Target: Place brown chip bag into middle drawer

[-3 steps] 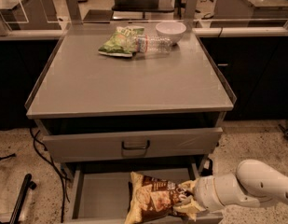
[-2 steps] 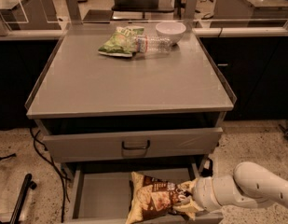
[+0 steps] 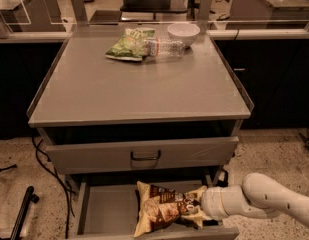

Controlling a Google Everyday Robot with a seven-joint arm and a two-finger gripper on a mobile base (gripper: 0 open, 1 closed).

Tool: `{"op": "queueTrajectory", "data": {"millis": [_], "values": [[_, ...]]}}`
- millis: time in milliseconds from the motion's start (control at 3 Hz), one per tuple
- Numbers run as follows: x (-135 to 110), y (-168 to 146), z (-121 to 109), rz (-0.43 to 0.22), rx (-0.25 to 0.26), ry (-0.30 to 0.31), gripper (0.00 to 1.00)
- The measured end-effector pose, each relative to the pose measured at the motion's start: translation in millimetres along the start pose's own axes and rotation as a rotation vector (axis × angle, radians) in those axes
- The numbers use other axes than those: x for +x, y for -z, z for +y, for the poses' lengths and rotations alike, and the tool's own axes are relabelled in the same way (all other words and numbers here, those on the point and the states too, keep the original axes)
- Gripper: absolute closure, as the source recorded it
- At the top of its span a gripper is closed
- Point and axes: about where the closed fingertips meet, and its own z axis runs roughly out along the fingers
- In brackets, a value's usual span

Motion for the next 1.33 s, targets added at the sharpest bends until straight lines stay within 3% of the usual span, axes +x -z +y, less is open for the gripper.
{"op": "queueTrajectory", "data": {"millis": [333,667,1333], "values": [[5.4,-16.7,-15.4,-0.013,0.016,0.066,1.00],[14.0,-35.8,-27.6,-0.019,0.030,0.083,1.00],[28.4,-77.3,-39.1,0.047,0.054,0.034,1.00]]}}
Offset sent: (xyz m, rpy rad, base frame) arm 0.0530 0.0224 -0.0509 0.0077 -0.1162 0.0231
